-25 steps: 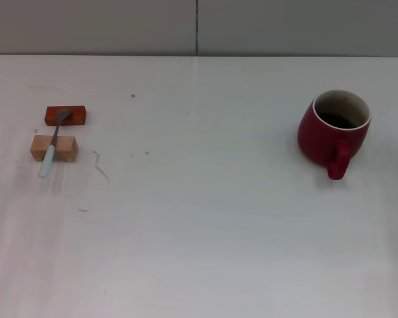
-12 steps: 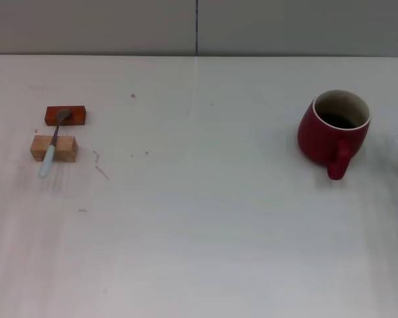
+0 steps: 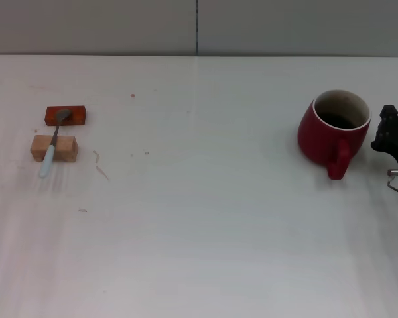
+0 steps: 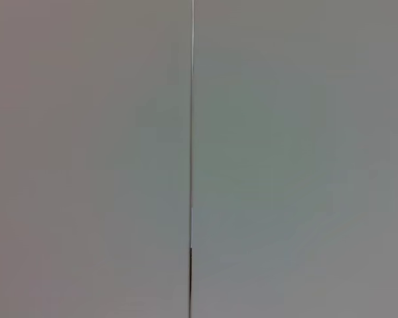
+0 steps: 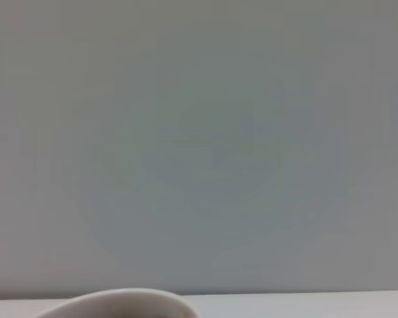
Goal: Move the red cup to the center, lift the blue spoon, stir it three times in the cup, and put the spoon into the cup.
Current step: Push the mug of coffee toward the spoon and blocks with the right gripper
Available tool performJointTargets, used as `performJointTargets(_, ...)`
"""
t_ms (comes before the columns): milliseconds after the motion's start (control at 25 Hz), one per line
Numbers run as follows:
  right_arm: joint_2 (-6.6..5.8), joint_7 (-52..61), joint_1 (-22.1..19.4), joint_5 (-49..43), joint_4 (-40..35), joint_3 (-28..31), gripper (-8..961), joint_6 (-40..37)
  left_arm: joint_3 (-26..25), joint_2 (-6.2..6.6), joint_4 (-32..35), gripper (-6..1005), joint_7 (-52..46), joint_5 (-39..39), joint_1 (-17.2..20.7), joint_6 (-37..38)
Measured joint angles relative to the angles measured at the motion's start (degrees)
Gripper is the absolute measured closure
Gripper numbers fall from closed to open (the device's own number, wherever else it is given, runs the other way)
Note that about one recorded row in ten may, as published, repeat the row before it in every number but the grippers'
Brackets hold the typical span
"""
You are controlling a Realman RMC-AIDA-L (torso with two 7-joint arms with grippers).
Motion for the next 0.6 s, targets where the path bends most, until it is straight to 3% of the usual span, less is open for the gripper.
performJointTargets(600, -0.08, 0.00, 2.28, -5.06, 3.13, -1.31, 904, 2.23, -0.05, 0.00, 0.24, 163, 0.00, 0.00, 0.00, 0.00)
